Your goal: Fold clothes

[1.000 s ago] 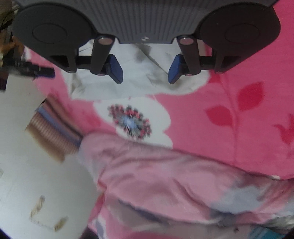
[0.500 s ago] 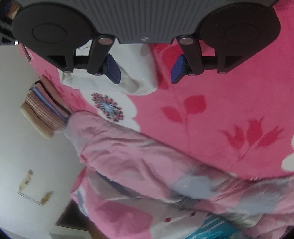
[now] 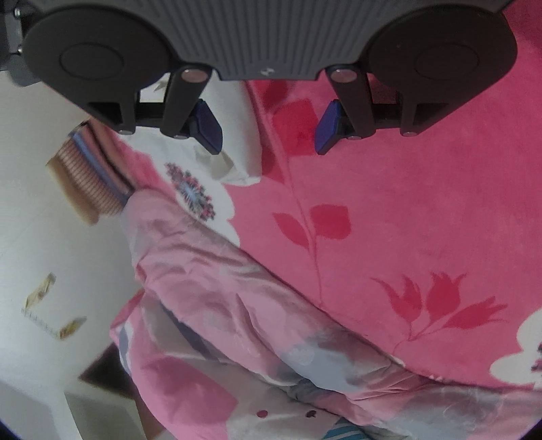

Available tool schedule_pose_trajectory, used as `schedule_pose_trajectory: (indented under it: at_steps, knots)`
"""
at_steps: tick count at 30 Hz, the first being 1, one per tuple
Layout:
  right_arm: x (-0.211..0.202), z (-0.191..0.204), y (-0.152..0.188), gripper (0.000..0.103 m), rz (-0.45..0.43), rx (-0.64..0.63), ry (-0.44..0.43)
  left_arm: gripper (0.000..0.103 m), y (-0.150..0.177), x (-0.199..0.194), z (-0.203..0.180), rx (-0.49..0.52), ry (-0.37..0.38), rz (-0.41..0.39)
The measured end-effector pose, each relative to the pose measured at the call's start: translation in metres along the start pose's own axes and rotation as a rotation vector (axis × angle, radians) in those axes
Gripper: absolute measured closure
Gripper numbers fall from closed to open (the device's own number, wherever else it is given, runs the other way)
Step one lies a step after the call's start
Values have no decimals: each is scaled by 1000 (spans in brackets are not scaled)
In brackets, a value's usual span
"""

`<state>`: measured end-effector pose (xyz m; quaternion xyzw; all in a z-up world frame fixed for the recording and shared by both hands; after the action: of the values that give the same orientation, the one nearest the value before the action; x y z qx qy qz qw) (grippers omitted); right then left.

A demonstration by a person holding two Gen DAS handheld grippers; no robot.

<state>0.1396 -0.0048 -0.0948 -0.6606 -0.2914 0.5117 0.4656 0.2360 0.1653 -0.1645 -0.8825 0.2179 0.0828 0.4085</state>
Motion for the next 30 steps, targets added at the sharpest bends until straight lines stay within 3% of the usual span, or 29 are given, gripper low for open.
schedule_pose_trajectory:
  at_steps: [7, 10, 13, 16, 20, 27, 30]
  knots:
    - [-12, -68, -5, 96, -128, 481, 51, 39, -10, -8, -1, -70, 57, -46]
    - [-10, -92, 4, 97, -151, 637, 75, 37, -8, -8, -8, -62, 89, -29]
    - [-8, -109, 14, 97, -162, 720, 108, 34, 5, -6, -20, -34, 132, 43]
    - [-9, -115, 15, 97, -171, 741, 134, 33, 21, -6, -33, 14, 166, 103]
    - [-17, -110, 3, 97, -207, 674, 184, 33, 37, -6, -45, 56, 204, 149]
    - [-33, -101, -20, 97, -263, 545, 275, 35, 44, -10, -60, 99, 255, 144]
    - [-22, -100, -19, 97, -220, 485, 304, 40, 45, -6, -58, 99, 240, 150]
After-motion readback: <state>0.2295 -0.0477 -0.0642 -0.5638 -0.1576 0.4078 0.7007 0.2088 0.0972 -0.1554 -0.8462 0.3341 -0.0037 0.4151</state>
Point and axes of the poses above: each gripper's, at about its wrist camera, not at the fingertips, and x roughly the way its jaws point, z to its left, y to its underside, the point moved 10 cm from there along x, roughly the way its jaws point, and after that the axes turned 12 degrees about -z, right-handed, at the moved point
